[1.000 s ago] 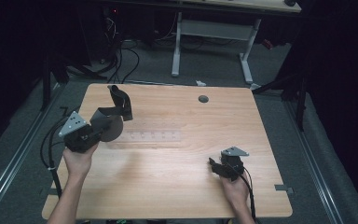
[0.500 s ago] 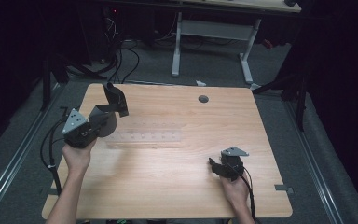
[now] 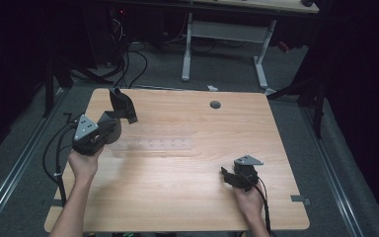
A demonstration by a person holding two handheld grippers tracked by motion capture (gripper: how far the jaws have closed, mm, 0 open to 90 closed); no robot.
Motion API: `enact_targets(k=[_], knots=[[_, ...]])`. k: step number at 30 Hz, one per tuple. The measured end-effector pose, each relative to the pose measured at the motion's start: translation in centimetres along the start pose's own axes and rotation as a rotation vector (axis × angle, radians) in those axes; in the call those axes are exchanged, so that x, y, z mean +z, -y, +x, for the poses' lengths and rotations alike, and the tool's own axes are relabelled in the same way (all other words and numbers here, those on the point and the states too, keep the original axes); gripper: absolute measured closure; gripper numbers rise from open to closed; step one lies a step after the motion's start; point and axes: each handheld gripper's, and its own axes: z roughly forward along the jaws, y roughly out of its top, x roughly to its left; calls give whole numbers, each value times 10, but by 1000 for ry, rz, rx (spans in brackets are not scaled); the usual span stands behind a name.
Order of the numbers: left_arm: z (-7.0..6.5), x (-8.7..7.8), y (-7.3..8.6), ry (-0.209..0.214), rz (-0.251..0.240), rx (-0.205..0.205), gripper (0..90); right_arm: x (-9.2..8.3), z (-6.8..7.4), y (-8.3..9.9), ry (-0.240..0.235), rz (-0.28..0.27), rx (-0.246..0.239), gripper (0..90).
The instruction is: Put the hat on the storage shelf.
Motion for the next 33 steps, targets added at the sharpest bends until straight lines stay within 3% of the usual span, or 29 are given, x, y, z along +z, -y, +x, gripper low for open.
enact_targets(k=[9, 21, 33], knots=[[5, 5, 5, -17, 6, 2, 858, 0, 0, 0, 0, 0, -1, 408], [13, 5, 11, -26, -16, -61, 858, 0, 0, 0, 0, 0, 0, 408], [18, 8, 21, -43, -2, -89, 855, 0, 0, 0, 1, 1, 3, 406]])
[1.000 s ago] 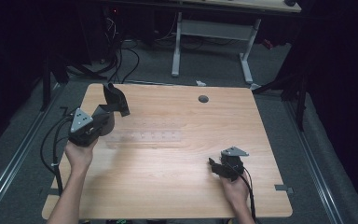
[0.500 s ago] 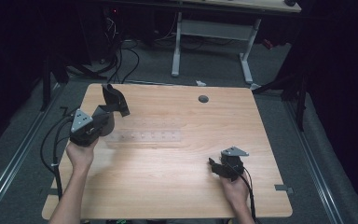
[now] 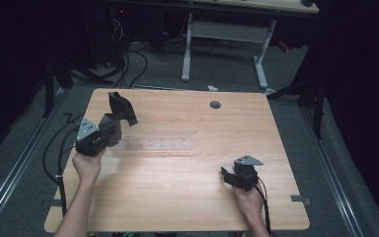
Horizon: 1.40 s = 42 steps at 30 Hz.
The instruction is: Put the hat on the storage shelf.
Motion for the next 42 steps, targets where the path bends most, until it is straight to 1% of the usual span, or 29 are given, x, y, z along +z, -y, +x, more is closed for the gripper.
enact_targets(k=[2, 4, 7, 11, 16, 20, 22, 25, 27, 30, 31, 32, 35, 37, 38, 42], knots=[[3, 0, 3, -9, 6, -11, 853, 0, 0, 0, -2, 0, -3, 400], [5, -2, 4, -8, -1, -31, 853, 0, 0, 0, -3, -1, -3, 397], [5, -4, 5, -9, 0, -35, 853, 0, 0, 0, -4, 0, -3, 396], [5, -5, 5, -19, 12, -58, 849, 0, 0, 0, -4, 0, -3, 396], [6, -8, 6, -33, 51, -73, 848, 0, 0, 0, -4, 0, -3, 395], [9, -12, 7, -44, 71, -87, 846, 0, 0, 0, -4, -1, -3, 395], [11, -12, 8, -52, 79, -101, 844, 0, 0, 0, -4, 0, -3, 395], [13, -13, 9, -63, 93, -119, 827, 0, 0, 0, -4, 0, -3, 395], [14, -12, 10, -71, 107, -119, 809, 0, 0, 0, -4, 0, -3, 395], [14, -13, 10, -73, 113, -127, 766, 0, 0, 0, -4, 0, -2, 395], [14, -13, 10, -75, 114, -131, 736, 0, 0, 0, -4, -1, -3, 395], [14, -13, 9, -82, 115, -144, 689, 0, 0, 0, -4, 0, -3, 395], [14, -13, 7, -104, 124, -163, 553, 0, 0, 0, -4, -1, -3, 395], [14, -14, 5, -110, 127, -190, 473, 0, 0, 0, -4, -1, -3, 395], [14, -15, 4, -112, 127, -189, 440, 0, 0, 0, -4, -1, -3, 395], [12, -20, 0, -116, 132, -191, 388, 0, 0, 0, -4, 0, -3, 395]])
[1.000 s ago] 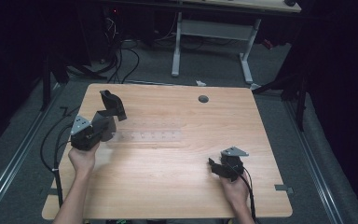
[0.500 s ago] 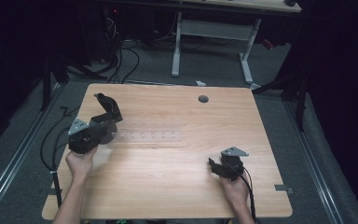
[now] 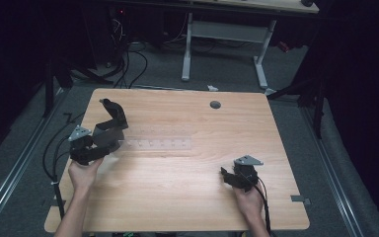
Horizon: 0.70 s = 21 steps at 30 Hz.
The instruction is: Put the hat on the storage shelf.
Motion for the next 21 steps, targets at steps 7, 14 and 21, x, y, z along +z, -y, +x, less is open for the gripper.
enact_targets(k=[7, 14, 21], knots=[[3, -16, 3, -12, -32, -53, 374, 0, 0, 0, 0, 0, 0, 394], [5, -36, 17, -19, -37, -66, 379, 0, 0, 0, 0, 0, 0, 394], [2, -46, 38, 3, -19, -91, 385, 0, 0, 0, 0, 0, 0, 394]])
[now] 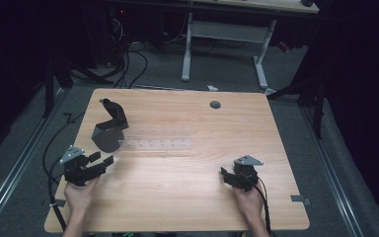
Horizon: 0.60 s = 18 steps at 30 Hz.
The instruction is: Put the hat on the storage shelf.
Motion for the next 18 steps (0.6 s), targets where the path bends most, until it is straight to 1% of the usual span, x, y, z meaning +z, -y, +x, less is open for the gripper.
enact_targets(k=[2, 5, 10, 11, 12, 17, 18], knots=[[-3, 0, 9, 7, 16, 1, 385, 0, 0, 0, 0, 0, 1, 394], [-6, 0, 20, 11, 35, 15, 387, 0, 0, 0, 0, 0, 0, 394], [-13, 6, 39, 10, 83, 65, 383, 0, 0, 0, -1, 0, -1, 390], [-14, 8, 42, 6, 90, 76, 382, 0, 0, 0, -1, 1, -2, 389], [-15, 9, 46, 3, 96, 96, 380, 0, 0, 0, -2, 1, -3, 388], [-18, 18, 61, -21, 119, 147, 376, 0, 0, 0, -3, 1, -3, 385], [-18, 19, 64, -24, 124, 164, 376, 0, 0, 0, -3, 2, -3, 385]])
